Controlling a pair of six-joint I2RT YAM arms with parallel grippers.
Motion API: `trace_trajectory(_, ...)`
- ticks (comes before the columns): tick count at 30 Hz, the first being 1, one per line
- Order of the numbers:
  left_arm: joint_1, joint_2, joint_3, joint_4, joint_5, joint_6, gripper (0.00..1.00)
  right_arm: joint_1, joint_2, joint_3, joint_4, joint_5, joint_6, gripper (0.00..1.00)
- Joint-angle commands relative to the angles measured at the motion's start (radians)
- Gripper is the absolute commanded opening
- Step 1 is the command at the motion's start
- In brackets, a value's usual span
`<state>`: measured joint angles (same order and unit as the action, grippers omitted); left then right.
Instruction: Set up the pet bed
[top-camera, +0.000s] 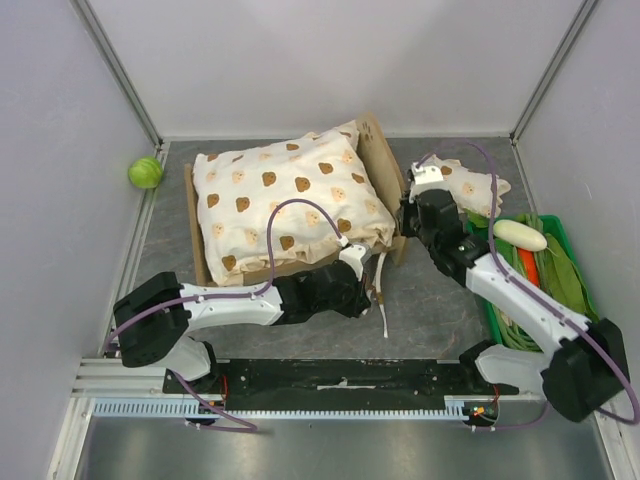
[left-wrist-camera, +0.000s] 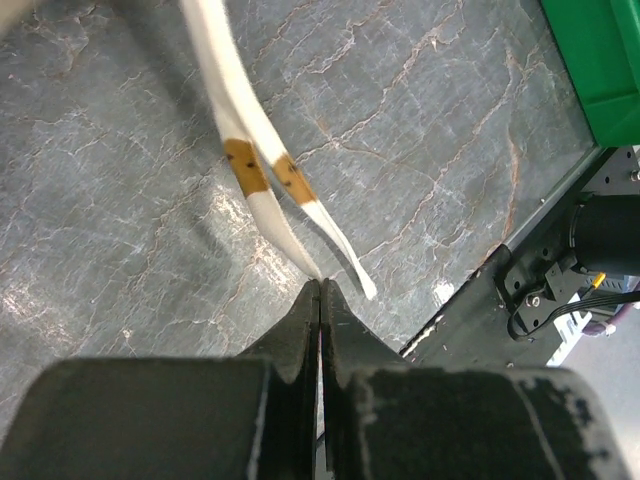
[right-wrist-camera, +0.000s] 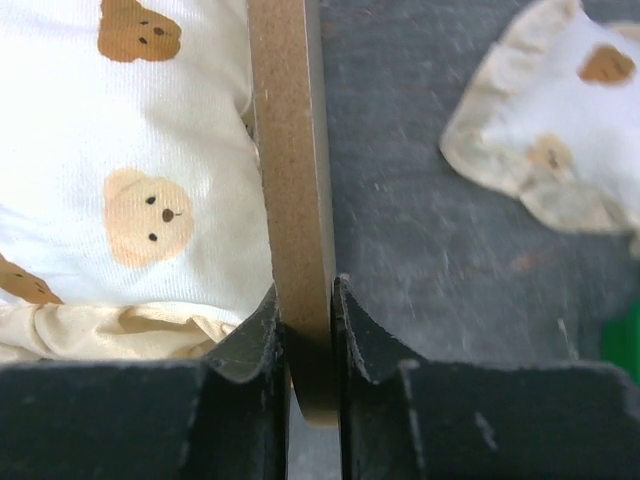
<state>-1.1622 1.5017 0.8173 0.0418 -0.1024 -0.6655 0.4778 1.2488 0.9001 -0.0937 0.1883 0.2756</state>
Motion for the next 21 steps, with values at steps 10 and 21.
trace_trajectory(10,-0.005,-0.086,-0.061,0.032,-0.006,-0.017,0.02,0.432,-0.163,-0.124,-0.136,0.704,0.807,0.00)
trace_trajectory(21,-0.005,-0.182,-0.138,0.024,0.006,-0.031,0.02,0.398,-0.066,-0.081,-0.014,0.694,0.702,0.00)
